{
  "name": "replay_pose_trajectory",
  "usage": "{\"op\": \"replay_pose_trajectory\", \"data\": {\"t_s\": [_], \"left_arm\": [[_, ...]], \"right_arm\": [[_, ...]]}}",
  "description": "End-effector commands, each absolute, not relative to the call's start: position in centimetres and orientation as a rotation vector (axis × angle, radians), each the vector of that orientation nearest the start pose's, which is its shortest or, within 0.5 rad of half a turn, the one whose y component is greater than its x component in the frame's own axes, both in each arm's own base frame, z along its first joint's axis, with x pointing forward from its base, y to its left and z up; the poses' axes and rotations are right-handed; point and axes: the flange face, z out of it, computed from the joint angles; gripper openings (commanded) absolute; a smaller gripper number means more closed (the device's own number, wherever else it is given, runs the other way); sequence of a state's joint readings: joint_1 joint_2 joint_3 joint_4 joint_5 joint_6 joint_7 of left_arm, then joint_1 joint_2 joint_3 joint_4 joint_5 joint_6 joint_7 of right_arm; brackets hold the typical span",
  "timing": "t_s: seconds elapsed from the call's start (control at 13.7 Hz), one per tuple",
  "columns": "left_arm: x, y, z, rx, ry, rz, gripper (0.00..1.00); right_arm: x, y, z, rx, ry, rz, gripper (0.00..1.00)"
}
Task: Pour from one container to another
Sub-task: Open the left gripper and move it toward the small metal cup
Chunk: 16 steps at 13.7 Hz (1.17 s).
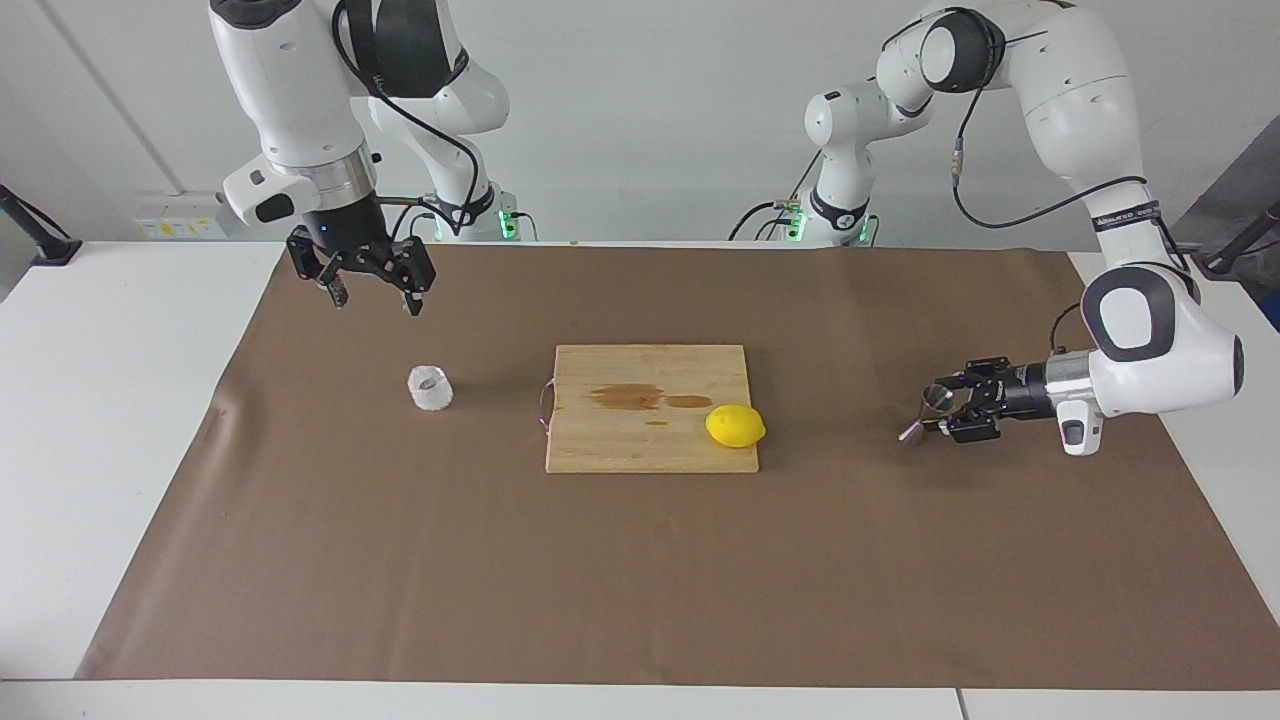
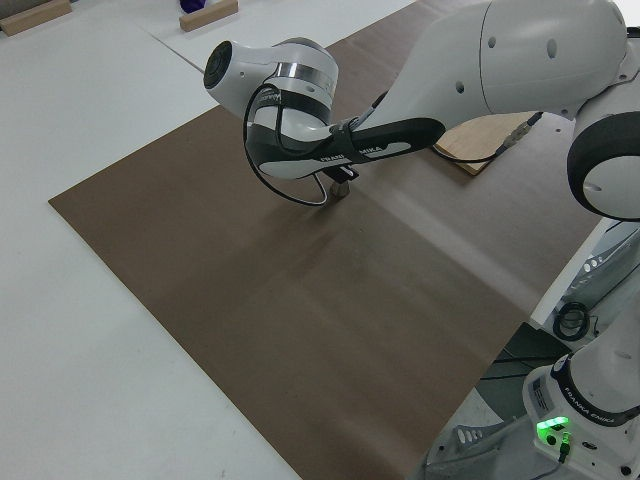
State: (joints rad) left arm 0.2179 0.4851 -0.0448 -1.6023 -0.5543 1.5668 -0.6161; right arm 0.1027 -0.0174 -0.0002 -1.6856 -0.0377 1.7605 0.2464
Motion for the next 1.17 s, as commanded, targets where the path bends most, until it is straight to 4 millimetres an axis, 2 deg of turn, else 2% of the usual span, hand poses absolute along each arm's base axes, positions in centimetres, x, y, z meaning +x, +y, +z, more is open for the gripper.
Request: {"op": "replay_pose_trajectory", "data": {"t_s": [0.0, 0.37, 0.66, 1.1], "left_arm": [[62.3, 4.8, 33.6, -3.001, -1.571, 1.124, 0.9], [62.2, 5.5, 33.9, -2.996, -1.562, 1.132, 0.87], [62.1, 5.7, 34.1, -2.993, -1.563, 1.137, 0.77], [62.2, 5.9, 34.2, -2.98, -1.589, 1.13, 0.54]], "right_arm": [[55.8, 5.2, 59.6, -3.128, 0.202, -0.131, 1.0], [55.8, 5.2, 59.6, -3.128, 0.202, -0.133, 1.0], [55.8, 5.2, 59.6, -3.128, 0.202, -0.131, 1.0], [55.8, 5.2, 59.6, -3.128, 0.202, -0.131, 1.0]]}}
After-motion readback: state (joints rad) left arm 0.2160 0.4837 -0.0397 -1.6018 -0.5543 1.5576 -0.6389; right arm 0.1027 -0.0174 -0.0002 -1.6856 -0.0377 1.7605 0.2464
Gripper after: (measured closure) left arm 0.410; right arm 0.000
